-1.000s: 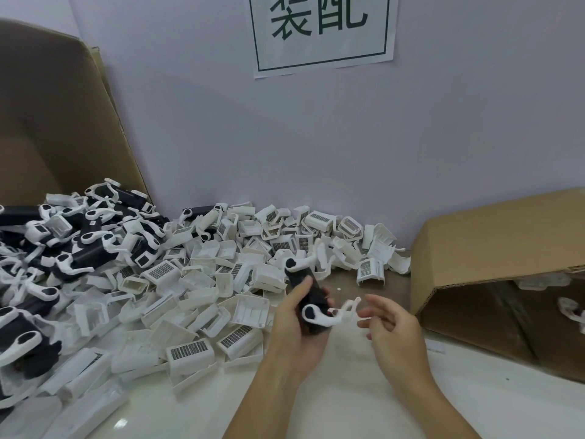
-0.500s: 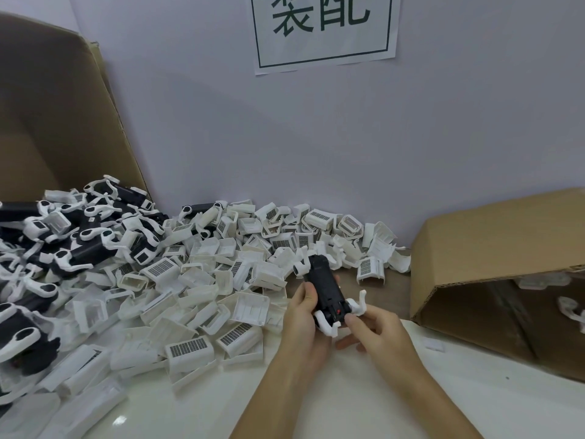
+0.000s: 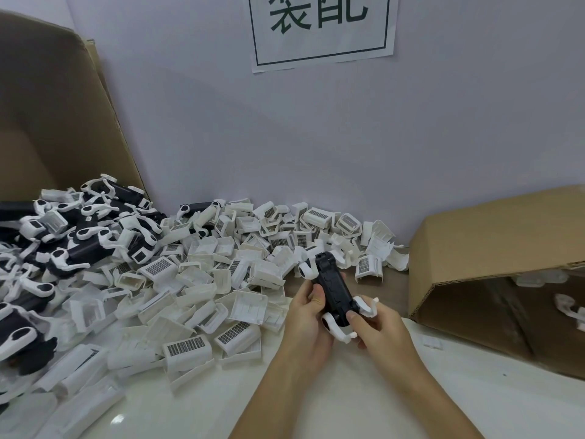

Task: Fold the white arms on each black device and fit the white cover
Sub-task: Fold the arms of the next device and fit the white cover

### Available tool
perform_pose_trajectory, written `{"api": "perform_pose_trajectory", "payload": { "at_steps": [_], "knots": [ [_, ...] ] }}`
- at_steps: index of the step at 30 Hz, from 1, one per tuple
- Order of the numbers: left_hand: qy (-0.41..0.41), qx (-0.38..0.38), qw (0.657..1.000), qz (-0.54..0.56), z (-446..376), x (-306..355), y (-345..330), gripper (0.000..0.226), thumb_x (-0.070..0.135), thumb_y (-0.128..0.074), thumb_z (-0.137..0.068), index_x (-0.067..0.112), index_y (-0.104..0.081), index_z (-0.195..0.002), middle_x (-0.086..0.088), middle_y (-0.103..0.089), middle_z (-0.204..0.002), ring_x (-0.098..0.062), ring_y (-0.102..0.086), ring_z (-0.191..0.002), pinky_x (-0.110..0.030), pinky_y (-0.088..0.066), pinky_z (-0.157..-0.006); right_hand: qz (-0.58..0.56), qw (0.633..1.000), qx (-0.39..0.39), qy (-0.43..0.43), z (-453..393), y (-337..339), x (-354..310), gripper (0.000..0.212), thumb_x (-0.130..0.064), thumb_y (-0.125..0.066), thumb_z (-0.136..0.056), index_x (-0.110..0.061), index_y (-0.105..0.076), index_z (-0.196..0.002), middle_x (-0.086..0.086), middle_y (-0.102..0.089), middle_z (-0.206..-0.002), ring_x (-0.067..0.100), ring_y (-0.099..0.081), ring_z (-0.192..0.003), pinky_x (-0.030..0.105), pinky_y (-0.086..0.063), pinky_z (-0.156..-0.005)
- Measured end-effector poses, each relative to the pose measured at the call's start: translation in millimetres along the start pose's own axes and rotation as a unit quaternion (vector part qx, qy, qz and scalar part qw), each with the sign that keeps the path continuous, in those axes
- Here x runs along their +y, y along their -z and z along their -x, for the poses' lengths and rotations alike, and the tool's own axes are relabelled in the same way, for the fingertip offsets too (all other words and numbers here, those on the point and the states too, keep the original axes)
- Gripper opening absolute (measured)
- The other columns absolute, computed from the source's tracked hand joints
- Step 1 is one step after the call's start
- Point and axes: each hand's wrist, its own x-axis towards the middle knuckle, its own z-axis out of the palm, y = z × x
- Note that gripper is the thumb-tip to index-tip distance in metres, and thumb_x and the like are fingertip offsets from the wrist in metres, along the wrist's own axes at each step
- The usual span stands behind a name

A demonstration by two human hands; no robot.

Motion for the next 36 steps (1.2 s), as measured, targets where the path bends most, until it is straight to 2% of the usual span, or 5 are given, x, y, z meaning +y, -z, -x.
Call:
{"api": "perform_pose_trajectory", "payload": {
  "at_steps": [7, 12, 18, 23, 36],
  "knots": [
    [-0.006, -0.005, 1.000, 0.000, -1.3, -0.1, 1.3, 0.043, 0.026, -0.053, -0.089, 0.005, -0.060, -0.126, -0.012, -0.073, -0.108, -0.034, -0.068, -0.097, -0.057, -0.051, -0.089, -0.013, 1.000, -0.016, 0.000, -1.1, -0.9, 0.7, 0.023, 0.003, -0.052, -0.093, -0.013, -0.067, -0.099, -0.008, -0.062, -0.069, 0.004, -0.053, -0.061, 0.014, -0.041, -0.057],
    [-0.011, -0.018, 1.000, 0.010, 0.2, -1.2, -1.5, 0.038, 0.020, -0.048, -0.096, 0.003, -0.057, -0.129, -0.013, -0.071, -0.115, -0.034, -0.067, -0.103, -0.051, -0.056, -0.089, 0.000, 1.000, -0.010, 0.011, -3.2, -1.3, 4.5, 0.036, -0.002, -0.047, -0.095, -0.035, -0.059, -0.101, -0.006, -0.065, -0.081, 0.015, -0.056, -0.073, 0.033, -0.044, -0.070],
    [-0.026, -0.027, 0.999, -0.004, -0.2, -0.6, -0.8, 0.041, 0.022, -0.050, -0.093, 0.002, -0.056, -0.128, -0.012, -0.071, -0.115, -0.032, -0.067, -0.102, -0.054, -0.052, -0.095, 0.009, 0.999, -0.012, 0.035, -2.9, -0.8, 5.6, 0.040, -0.007, -0.048, -0.099, -0.046, -0.054, -0.093, -0.017, -0.061, -0.072, 0.005, -0.050, -0.060, 0.029, -0.044, -0.060],
    [-0.021, -0.027, 0.999, -0.012, 0.4, -2.5, 0.2, 0.033, 0.018, -0.042, -0.101, 0.002, -0.057, -0.126, -0.012, -0.073, -0.108, -0.032, -0.070, -0.096, -0.052, -0.056, -0.087, -0.029, 0.999, -0.011, 0.024, -2.2, -2.5, 3.4, 0.013, -0.029, -0.057, -0.091, -0.041, -0.057, -0.095, -0.018, -0.064, -0.071, 0.001, -0.057, -0.061, 0.029, -0.042, -0.063],
    [-0.009, -0.001, 1.000, -0.010, 0.3, -2.6, -0.8, 0.037, 0.020, -0.048, -0.097, 0.001, -0.057, -0.127, -0.015, -0.072, -0.105, -0.040, -0.064, -0.099, -0.060, -0.047, -0.094, -0.058, 0.998, -0.035, -0.016, -4.8, 0.5, 9.8, 0.025, -0.009, -0.053, -0.094, -0.033, -0.061, -0.096, -0.014, -0.055, -0.068, 0.010, -0.046, -0.066, 0.025, -0.038, -0.063]
  ]
}}
